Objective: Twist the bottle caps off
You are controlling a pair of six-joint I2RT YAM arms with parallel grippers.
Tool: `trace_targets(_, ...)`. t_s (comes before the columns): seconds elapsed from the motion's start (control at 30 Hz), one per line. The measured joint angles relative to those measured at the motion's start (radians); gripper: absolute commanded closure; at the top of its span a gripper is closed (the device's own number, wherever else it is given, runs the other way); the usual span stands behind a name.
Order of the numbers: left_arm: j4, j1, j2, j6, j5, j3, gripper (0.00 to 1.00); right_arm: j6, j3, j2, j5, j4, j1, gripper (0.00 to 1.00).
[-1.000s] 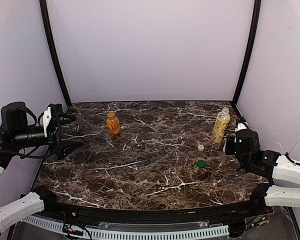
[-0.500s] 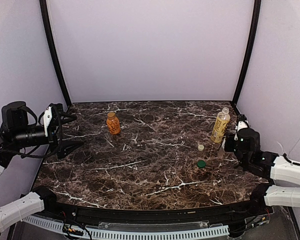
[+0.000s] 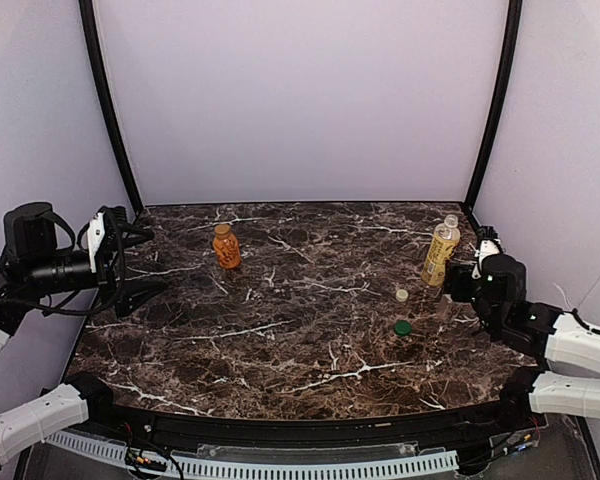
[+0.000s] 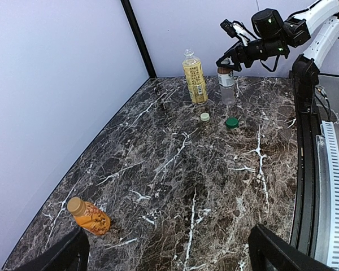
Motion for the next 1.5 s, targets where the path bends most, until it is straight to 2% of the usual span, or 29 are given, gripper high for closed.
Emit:
trace_targets(0.2, 0.002, 0.0, 0.01, -0.012, -0.025, 0.0, 0.01, -0.011, 0.119, 0.002, -0.008, -0.104, 0.0, 0.07)
trace_targets(0.3, 0.008, 0.0, 0.036, -0.028, -0.092, 0.01, 0.01, -0.019, 0.235, -0.002, -0.022, -0.164, 0.0, 0.07)
trace_targets(0.37, -0.031, 0.0, 0.103, -0.03, -0.153, 0.071, 0.01, -0.028, 0.314, -0.006, -0.042, -0.205, 0.0, 0.07)
trace_targets(0.47, -0.134, 0.0, 0.277, -0.025, -0.248, 0.264, 0.01, -0.05, 0.433, -0.006, -0.096, -0.244, 0.0, 0.06)
trace_targets(0.6, -0.292, 0.001, 0.591, -0.027, -0.342, 0.588, 0.01, -0.065, 0.537, 0.01, -0.19, -0.278, 0.0, 0.04)
trace_targets(0.7, -0.348, 0.001, 0.811, -0.044, -0.4, 0.713, 0.01, -0.064, 0.573, 0.035, -0.261, -0.296, 0.0, 0.01)
trace_targets(0.9, -0.363, 0.003, 1.05, -0.057, -0.479, 0.721, 0.01, -0.06, 0.594, 0.121, -0.384, -0.342, 0.0, 0.02)
trace_targets(1.2, -0.189, 0.003, 1.262, -0.103, -0.523, 0.782, 0.1, -0.022, 0.597, 0.171, -0.456, -0.393, 0.0, 0.01)
trace_targets(1.5, -0.036, 0.004, 1.371, -0.165, -0.567, 0.782, 0.21, 0.002, 0.607, 0.173, -0.463, -0.413, 0.0, 0.02)
